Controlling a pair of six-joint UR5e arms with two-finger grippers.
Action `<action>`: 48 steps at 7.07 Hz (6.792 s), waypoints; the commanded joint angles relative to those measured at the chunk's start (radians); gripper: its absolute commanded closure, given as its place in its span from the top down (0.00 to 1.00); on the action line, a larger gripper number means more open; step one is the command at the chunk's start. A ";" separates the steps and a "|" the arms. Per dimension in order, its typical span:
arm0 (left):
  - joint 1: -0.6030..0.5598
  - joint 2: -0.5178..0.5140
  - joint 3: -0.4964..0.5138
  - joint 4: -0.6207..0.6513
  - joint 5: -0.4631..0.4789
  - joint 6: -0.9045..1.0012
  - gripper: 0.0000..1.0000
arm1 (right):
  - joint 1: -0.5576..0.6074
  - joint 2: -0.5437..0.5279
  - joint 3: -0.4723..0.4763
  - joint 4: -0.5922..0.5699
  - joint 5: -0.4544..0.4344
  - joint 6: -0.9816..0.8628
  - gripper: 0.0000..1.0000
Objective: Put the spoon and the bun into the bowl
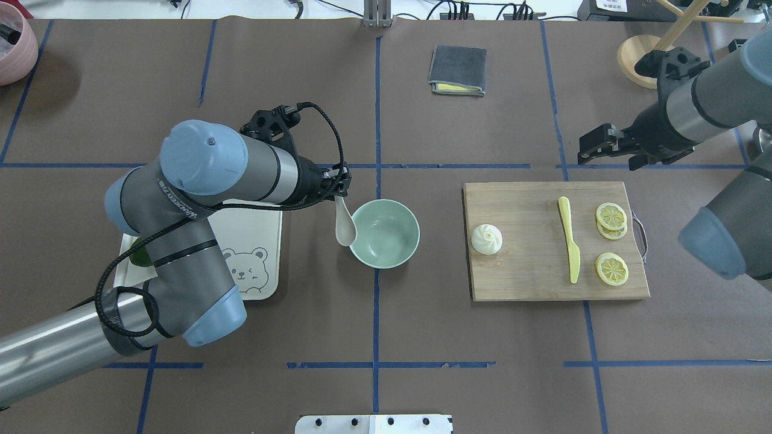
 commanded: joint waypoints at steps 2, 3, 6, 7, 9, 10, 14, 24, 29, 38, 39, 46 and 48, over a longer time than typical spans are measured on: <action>0.072 -0.056 0.116 -0.140 0.093 -0.094 0.00 | -0.135 0.032 0.012 0.029 -0.125 0.118 1.00; 0.073 -0.063 0.116 -0.140 0.094 -0.094 0.00 | -0.164 0.042 0.012 0.029 -0.148 0.138 1.00; 0.044 -0.067 0.128 -0.140 0.095 -0.090 0.00 | -0.244 0.069 0.009 0.029 -0.211 0.187 1.00; 0.025 -0.067 0.137 -0.140 0.095 -0.086 0.47 | -0.278 0.067 0.005 0.027 -0.251 0.187 1.00; -0.007 -0.069 0.142 -0.140 0.092 -0.082 1.00 | -0.330 0.072 -0.017 0.027 -0.274 0.187 1.00; -0.040 -0.069 0.134 -0.139 0.072 -0.082 1.00 | -0.341 0.076 -0.032 0.027 -0.274 0.187 1.00; -0.189 -0.015 0.009 -0.049 -0.117 0.011 1.00 | -0.386 0.196 -0.177 0.027 -0.296 0.187 1.00; -0.528 0.222 -0.039 0.018 -0.336 0.494 1.00 | -0.352 0.283 -0.109 -0.080 -0.284 0.170 0.00; -0.683 0.361 -0.033 0.025 -0.397 0.803 1.00 | -0.415 0.496 -0.251 -0.099 -0.297 0.187 0.00; -0.679 0.368 -0.025 0.025 -0.394 0.803 1.00 | -0.432 0.555 -0.300 -0.092 -0.317 0.261 1.00; -0.679 0.368 -0.025 0.025 -0.394 0.803 1.00 | -0.432 0.555 -0.302 -0.092 -0.317 0.261 1.00; -0.787 0.405 -0.004 0.227 -0.390 1.205 1.00 | -0.280 0.419 -0.056 -0.306 -0.244 0.073 1.00; -0.829 0.474 -0.002 0.312 -0.393 1.390 1.00 | -0.126 0.313 0.034 -0.344 -0.113 -0.068 1.00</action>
